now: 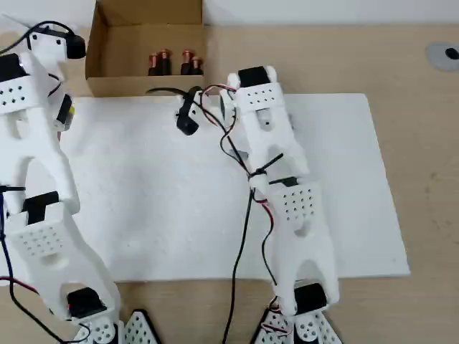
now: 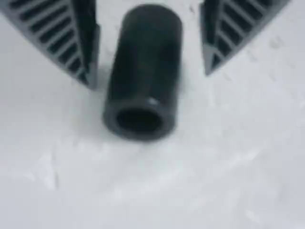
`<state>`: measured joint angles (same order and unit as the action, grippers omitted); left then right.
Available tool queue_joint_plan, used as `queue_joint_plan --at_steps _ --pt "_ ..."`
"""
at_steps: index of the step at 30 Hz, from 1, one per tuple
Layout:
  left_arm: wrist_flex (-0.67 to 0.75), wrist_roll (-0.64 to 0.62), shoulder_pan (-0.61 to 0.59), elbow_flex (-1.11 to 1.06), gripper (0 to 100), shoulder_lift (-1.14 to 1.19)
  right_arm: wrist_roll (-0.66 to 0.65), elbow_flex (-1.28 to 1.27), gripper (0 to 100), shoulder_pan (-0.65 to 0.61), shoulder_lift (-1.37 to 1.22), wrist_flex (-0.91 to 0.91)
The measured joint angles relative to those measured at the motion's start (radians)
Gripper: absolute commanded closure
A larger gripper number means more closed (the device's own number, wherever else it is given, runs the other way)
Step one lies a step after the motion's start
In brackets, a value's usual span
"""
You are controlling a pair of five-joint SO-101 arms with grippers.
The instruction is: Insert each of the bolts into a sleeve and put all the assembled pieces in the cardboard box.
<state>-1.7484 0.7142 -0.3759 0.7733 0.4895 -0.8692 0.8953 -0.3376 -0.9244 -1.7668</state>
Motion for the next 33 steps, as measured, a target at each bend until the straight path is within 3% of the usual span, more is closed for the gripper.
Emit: queue_joint_plan --at_steps 16,23,33 --pt "0.0 0.0 0.0 0.0 99 0.0 0.0 0.006 81.9 -0.029 -0.025 0.0" --pt "0.0 0.0 0.0 0.0 99 0.0 0.0 -0.038 99.2 -0.028 -0.017 0.002" --pt "0.0 -0.057 0.002 0.034 99 -0.055 0.115 -0.003 98.9 -0.028 -0.028 -0.005"
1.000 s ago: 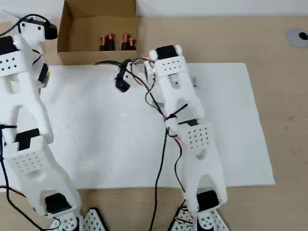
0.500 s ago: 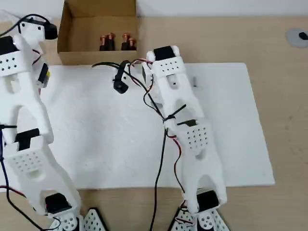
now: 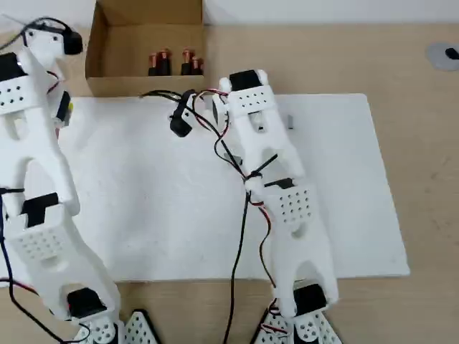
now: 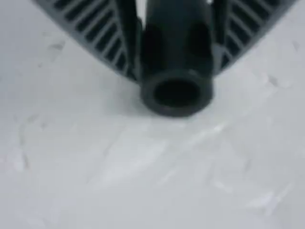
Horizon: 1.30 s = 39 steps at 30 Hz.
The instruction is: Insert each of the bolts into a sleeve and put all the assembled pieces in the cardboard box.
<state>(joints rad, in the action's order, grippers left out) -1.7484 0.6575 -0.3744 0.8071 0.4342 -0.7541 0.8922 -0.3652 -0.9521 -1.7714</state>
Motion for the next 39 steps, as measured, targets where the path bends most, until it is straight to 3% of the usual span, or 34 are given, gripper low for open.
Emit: queue_joint_plan --at_steps 5,13,17,20,26,32,36,39 --pt "0.0 -0.181 0.02 0.129 99 -0.141 0.166 0.21 98.9 -0.025 -0.014 0.0" --pt "-0.002 -0.663 0.018 0.299 99 -0.275 0.554 0.663 98.9 -0.124 0.201 0.0" --pt "-0.002 -0.829 0.009 0.301 99 -0.288 0.732 0.704 98.9 -0.127 0.385 0.0" --pt "-0.002 -0.864 0.034 0.301 99 -0.319 0.847 0.681 98.9 -0.15 0.563 0.0" --pt "-0.002 -0.872 0.212 0.247 99 -0.473 0.888 0.414 98.9 -0.276 0.976 -0.002" --pt "-0.002 -0.872 0.391 0.04 99 -0.663 0.967 -0.138 98.9 -0.315 1.404 -0.002" --pt "-0.002 -0.876 0.417 -0.098 99 -0.81 0.971 -0.562 98.9 -0.315 1.657 0.023" --pt "-0.002 -0.876 0.422 -0.19 99 -0.982 0.979 -0.885 98.9 -0.318 1.838 0.14"
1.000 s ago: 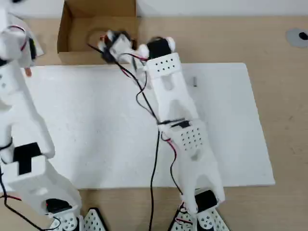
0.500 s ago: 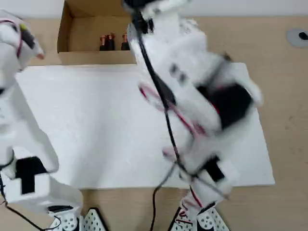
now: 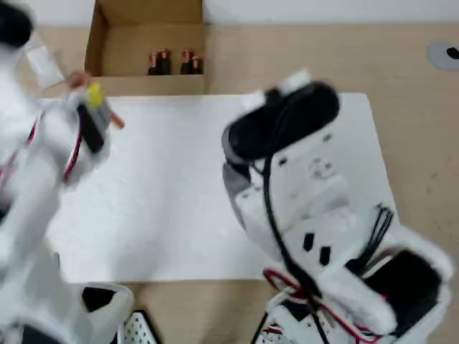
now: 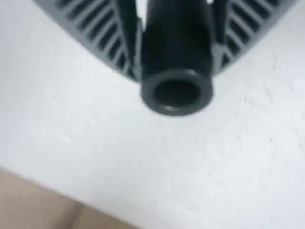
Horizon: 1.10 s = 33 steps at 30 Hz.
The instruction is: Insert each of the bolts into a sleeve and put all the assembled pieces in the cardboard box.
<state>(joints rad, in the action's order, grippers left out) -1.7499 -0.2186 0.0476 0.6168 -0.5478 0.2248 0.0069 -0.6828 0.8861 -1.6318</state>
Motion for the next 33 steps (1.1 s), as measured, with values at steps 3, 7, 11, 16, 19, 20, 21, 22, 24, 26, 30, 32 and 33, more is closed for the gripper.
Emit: queue_joint_plan --at_steps 3,7,11,16,19,20,21,22,24,26,30,32,33 --pt "0.003 -0.002 0.005 -0.144 99 -0.183 0.055 -0.347 98.9 -0.011 0.172 0.204" --pt "0.08 -0.002 0.008 -0.431 99 -0.377 0.091 -0.781 98.9 -0.068 0.394 0.512" --pt "0.292 -0.002 0.008 -0.767 99 -0.562 0.091 -1.082 98.9 -0.138 0.565 0.778" --pt "0.671 0.054 0.026 -1.172 99 -0.724 0.034 -1.258 98.9 -0.209 0.594 0.98" --pt "0.882 0.094 0.087 -1.378 99 -0.804 0.02 -1.278 98.9 -0.218 0.577 1.042" --pt "0.916 0.101 0.109 -1.425 99 -0.829 0.02 -1.278 98.9 -0.218 0.568 1.057" --pt "0.934 0.104 0.133 -1.458 99 -0.853 0.02 -1.278 98.9 -0.218 0.555 1.073" --pt "0.945 0.107 0.161 -1.478 99 -0.876 0.02 -1.278 98.9 -0.218 0.543 1.086" --pt "0.957 0.11 0.218 -1.494 100 -0.921 0.02 -1.278 98.9 -0.218 0.519 1.115" --pt "0.961 0.11 0.252 -1.494 100 -0.957 0.02 -1.278 98.9 -0.218 0.496 1.131" --pt "0.904 0.112 0.27 -1.493 100 -1.0 0.02 -1.278 98.9 -0.216 0.465 1.135" --pt "0.835 0.112 0.278 -1.47 100 -0.994 0.02 -1.278 98.9 -0.216 0.459 1.135" --pt "0.806 0.112 0.278 -1.458 100 -0.994 0.02 -1.278 98.9 -0.216 0.459 1.135"
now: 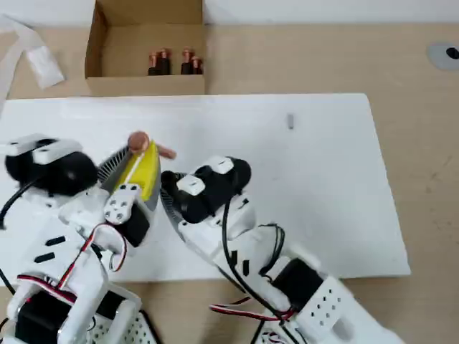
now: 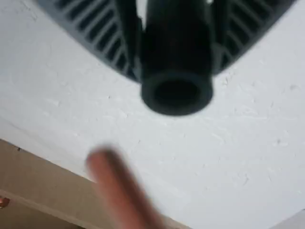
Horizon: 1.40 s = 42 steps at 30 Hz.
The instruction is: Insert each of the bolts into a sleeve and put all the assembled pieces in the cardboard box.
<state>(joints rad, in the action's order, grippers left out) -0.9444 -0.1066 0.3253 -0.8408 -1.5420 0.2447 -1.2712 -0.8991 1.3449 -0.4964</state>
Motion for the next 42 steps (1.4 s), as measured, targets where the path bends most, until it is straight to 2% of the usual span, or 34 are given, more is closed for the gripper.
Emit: queue_joint_plan --at_steps 5,8,17,26,31,38,42 --pt "-0.169 0.009 0.0 0.138 100 0.052 0.0 0.0 98.9 0.0 0.0 0.003" --pt "-0.213 0.017 0.0 0.198 100 0.104 0.0 0.0 98.9 -0.002 0.0 0.003" --pt "-0.215 0.018 0.0 0.222 99 0.164 0.0 0.0 98.9 -0.003 0.0 0.003" --pt "-0.215 0.095 0.002 0.222 99 0.181 -0.002 -0.002 98.9 -0.003 0.0 0.003" --pt "-0.215 0.098 0.005 0.224 100 0.19 -0.002 -0.002 98.9 -0.003 0.0 0.003" --pt "-0.278 0.1 0.147 0.259 100 0.218 -0.002 -0.002 98.9 -0.006 0.0 0.002" --pt "-0.313 0.112 0.17 0.279 100 0.213 -0.002 -0.003 98.9 -0.006 -0.002 0.002"
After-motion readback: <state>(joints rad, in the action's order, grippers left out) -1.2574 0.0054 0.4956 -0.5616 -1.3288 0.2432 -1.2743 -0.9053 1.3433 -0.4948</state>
